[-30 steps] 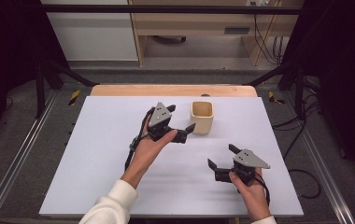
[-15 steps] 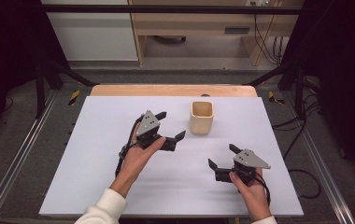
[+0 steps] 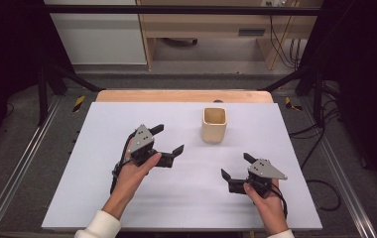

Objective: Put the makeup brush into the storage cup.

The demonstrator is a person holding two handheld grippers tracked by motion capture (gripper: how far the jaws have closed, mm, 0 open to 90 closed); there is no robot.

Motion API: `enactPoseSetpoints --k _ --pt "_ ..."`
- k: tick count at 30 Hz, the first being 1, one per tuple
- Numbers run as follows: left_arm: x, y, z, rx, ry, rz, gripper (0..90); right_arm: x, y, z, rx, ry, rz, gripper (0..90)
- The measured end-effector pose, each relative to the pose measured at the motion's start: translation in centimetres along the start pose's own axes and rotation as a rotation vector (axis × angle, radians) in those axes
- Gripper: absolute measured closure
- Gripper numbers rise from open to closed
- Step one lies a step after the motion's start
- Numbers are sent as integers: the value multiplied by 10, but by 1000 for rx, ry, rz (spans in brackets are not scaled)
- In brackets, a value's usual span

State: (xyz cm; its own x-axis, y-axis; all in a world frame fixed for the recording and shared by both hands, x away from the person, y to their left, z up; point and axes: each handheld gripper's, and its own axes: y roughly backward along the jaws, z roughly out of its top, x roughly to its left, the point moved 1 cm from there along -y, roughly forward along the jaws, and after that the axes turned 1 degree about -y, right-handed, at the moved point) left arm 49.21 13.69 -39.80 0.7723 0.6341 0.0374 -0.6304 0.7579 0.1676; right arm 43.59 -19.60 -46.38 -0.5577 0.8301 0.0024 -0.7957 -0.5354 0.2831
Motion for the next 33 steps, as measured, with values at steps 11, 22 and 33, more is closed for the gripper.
enactPoseSetpoints --k 11,22,33 --pt "9 27 -7 -25 6 42 12 0 0 1 -10 13 -10 36" --pt "21 57 -11 -47 -22 77 12 -4 3 2 -29 12 -26 37" --pt "27 81 -18 -72 -12 85 9 -8 6 3 -49 -5 -38 38"
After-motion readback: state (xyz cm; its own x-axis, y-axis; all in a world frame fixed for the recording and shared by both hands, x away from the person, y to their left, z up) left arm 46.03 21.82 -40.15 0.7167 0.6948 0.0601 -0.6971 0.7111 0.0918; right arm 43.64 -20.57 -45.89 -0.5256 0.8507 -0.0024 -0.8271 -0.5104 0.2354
